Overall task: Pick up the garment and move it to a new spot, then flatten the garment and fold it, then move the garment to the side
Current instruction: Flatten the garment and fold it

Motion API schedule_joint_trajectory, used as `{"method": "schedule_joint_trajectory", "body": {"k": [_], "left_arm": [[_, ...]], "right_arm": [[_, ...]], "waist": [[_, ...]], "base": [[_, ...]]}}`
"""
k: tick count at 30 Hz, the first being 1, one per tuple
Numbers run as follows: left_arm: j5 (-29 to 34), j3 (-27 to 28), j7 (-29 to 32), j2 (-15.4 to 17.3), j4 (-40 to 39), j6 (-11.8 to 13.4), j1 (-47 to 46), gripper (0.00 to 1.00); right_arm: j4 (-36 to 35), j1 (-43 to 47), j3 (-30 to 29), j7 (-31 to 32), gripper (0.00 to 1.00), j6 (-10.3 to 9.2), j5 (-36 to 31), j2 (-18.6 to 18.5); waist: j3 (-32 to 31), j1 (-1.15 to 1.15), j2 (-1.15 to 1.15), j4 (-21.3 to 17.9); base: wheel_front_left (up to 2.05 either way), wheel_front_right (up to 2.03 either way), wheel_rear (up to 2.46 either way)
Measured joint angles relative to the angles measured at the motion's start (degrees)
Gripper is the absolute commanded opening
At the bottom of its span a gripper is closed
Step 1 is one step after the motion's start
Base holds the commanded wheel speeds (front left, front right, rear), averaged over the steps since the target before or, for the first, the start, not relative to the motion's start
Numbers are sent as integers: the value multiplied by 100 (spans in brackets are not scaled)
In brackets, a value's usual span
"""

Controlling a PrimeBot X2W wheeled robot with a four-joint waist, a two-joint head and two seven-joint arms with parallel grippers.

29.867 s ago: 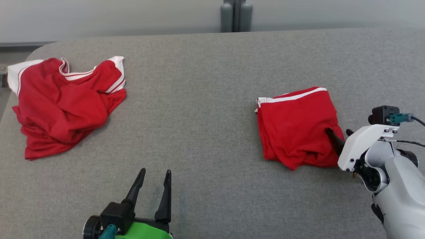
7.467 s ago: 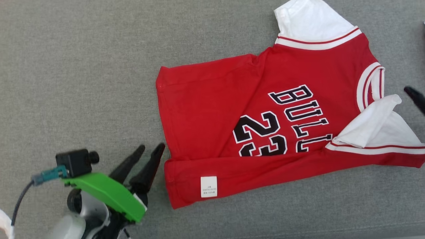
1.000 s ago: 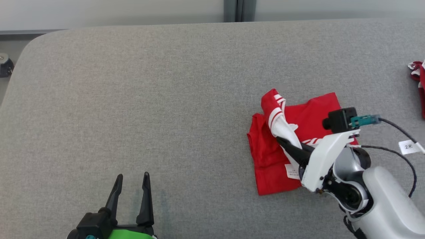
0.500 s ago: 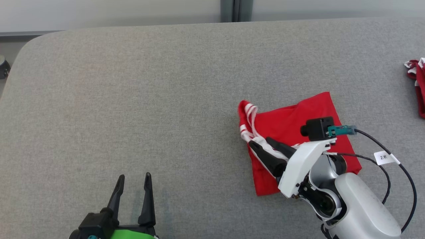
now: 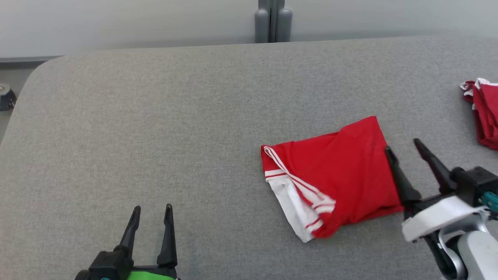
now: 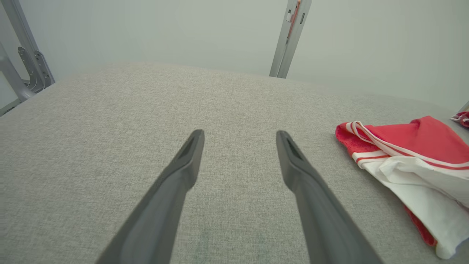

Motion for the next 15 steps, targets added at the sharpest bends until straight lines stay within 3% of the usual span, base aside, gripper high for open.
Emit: {"method": "schedule_joint_trajectory", "body": {"k": [4, 15], "left_arm": [[101, 82, 0, -2, -66, -62, 87, 100], [168, 338, 0, -2, -143, -114, 540, 100]], "right_arm": [[482, 297, -506, -672, 100, 1, -648, 32], [733, 1085, -1439, -786, 100, 2, -1083, 592]], "waist": [[-171, 0, 0, -63], [-679, 0, 0, -118]], "base": [[0, 0, 0], [0, 0, 0]]}}
